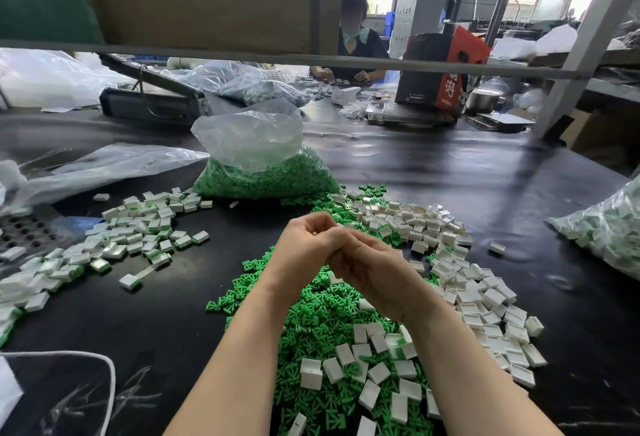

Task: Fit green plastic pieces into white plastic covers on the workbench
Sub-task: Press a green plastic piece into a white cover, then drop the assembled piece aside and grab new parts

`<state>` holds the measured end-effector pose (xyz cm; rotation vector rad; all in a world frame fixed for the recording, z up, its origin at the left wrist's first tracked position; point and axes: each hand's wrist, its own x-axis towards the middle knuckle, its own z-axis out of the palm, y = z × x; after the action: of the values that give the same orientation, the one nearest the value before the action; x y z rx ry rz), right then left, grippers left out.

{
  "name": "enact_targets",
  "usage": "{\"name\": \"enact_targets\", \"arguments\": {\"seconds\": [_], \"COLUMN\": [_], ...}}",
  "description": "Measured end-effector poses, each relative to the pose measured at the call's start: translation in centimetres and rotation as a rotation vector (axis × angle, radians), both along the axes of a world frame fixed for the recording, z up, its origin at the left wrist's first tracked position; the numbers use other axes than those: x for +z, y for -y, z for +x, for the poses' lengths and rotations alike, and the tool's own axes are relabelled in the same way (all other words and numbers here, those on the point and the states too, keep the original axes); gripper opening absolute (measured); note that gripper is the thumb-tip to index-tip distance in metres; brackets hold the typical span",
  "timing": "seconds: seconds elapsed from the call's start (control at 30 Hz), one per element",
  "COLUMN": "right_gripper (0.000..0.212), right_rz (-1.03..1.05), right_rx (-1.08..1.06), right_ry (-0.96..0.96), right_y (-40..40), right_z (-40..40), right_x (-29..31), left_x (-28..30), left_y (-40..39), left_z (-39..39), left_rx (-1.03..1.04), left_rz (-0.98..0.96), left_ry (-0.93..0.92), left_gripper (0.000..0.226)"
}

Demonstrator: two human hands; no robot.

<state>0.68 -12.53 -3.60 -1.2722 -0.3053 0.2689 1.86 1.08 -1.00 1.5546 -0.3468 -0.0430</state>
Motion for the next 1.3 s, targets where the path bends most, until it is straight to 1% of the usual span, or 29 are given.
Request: {"name": "enact_targets", "arguments": {"seconds": [0.1,0.2,0.33,0.47,0.53,0.57,0.63,0.7,0.77,0.83,0.87,0.9,0.93,0.97,1.03,1.1,1.17,1.23,1.3], "right_gripper": [0.023,0.025,0.031,0.049,0.05,0.045,0.031,0.02,0.015,0.019,0.023,0.025,0.028,0.029,0.025,0.018,0.017,0.023,0.024], "right_rz": [0.0,-0.021,-0.033,-0.279,-0.419,-0.501,-0.679,-0.862,-1.09,-1.353,-1.476,-1.568,-1.61,-1.598,-1.463,-1.34,-1.355,-1.426,-1.456], "right_rx": [0.0,-0.005,-0.012,-0.066,-0.161,-0.235,-0.41,-0.576,-0.715,-0.799,-0.813,-0.815,-0.811,-0.803,-0.755,-0.628,-0.502,-0.462,-0.48], "right_ry": [-0.002,0.007,-0.028,0.034,0.067,0.1,0.171,0.203,0.187,0.147,0.135,0.134,0.143,0.167,0.254,0.302,0.323,0.335,0.351], "right_y": [0.0,-0.1,-0.6,-0.9,-0.6,-0.3,0.8,2.2,3.7,4.9,5.4,5.6,5.8,5.8,5.6,4.9,4.1,3.6,3.5], "right_z": [0.0,0.0,0.1,0.1,0.1,0.2,0.5,0.9,1.2,1.3,1.3,1.1,1.0,1.0,1.1,1.3,1.2,1.2,1.3], "right_x": [0.0,-0.1,0.1,0.3,0.6,0.7,0.7,0.5,0.3,0.0,-0.2,-0.4,-0.5,-0.5,-0.3,-0.1,-0.2,-0.6,-0.8], "left_x": [-0.1,-0.2,-0.4,-0.7,-1.0,-1.1,-1.1,-1.4,-1.8,-2.3,-2.6,-2.8,-2.8,-2.8,-2.5,-2.1,-1.8,-1.4,-1.1], "left_y": [-0.1,-0.3,-0.6,-1.2,-2.2,-2.8,-4.4,-6.5,-8.5,-10.1,-10.6,-11.1,-11.4,-11.7,-12.0,-12.2,-12.0,-11.4,-10.1], "left_z": [0.1,0.3,0.4,0.8,1.2,1.4,1.9,2.6,3.2,3.5,3.6,3.7,3.7,3.7,3.4,3.2,3.1,2.9,2.7], "left_rx": [-0.001,-0.004,0.001,0.01,0.084,0.144,0.302,0.458,0.541,0.592,0.612,0.631,0.65,0.669,0.699,0.7,0.657,0.582,0.482], "left_rz": [0.034,0.075,0.054,0.032,0.008,-0.038,-0.211,-0.44,-0.695,-0.914,-0.996,-1.052,-1.088,-1.118,-1.193,-1.247,-1.271,-1.189,-0.996], "left_ry": [0.006,0.009,-0.012,-0.1,-0.164,-0.214,-0.36,-0.514,-0.606,-0.634,-0.635,-0.631,-0.619,-0.601,-0.544,-0.483,-0.449,-0.471,-0.517], "left_gripper": [0.01,0.011,0.011,0.011,0.017,0.015,0.01,0.014,0.016,0.013,0.017,0.022,0.025,0.027,0.03,0.032,0.039,0.038,0.029]}}
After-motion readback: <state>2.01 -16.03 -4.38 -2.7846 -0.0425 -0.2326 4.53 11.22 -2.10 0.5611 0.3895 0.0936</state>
